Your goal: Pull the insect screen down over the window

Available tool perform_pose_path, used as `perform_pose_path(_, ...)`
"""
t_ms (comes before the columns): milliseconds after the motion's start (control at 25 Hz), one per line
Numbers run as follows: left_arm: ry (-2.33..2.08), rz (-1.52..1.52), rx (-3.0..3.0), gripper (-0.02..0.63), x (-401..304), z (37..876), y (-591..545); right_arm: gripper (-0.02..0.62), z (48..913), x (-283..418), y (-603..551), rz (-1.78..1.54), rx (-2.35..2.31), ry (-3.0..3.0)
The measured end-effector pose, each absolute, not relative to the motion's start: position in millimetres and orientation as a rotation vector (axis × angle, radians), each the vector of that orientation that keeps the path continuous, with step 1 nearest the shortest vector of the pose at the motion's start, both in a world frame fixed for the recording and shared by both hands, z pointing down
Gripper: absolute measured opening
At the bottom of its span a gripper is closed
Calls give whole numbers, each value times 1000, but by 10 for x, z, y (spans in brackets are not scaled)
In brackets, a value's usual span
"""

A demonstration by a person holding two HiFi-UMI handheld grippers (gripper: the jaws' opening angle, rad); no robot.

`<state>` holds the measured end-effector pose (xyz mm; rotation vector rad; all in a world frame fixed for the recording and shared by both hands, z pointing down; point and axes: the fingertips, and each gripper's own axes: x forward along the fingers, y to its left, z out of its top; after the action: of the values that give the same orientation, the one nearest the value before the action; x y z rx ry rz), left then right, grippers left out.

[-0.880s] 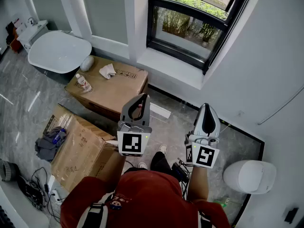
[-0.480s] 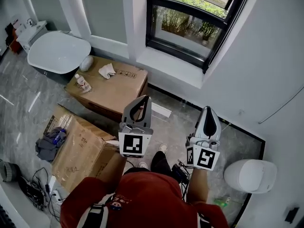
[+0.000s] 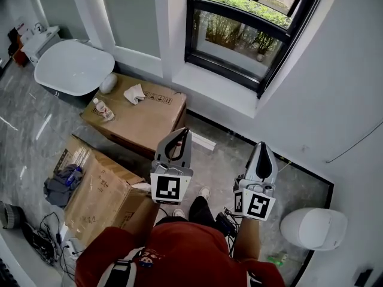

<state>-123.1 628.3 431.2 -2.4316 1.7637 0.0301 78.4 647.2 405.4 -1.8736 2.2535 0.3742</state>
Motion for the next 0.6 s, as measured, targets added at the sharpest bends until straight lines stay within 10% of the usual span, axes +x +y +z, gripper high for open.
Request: perform_pose_path(600,1737,21,-2405,6,-818,4149,5304,9,3967,1151,5454,368,-1839,2230)
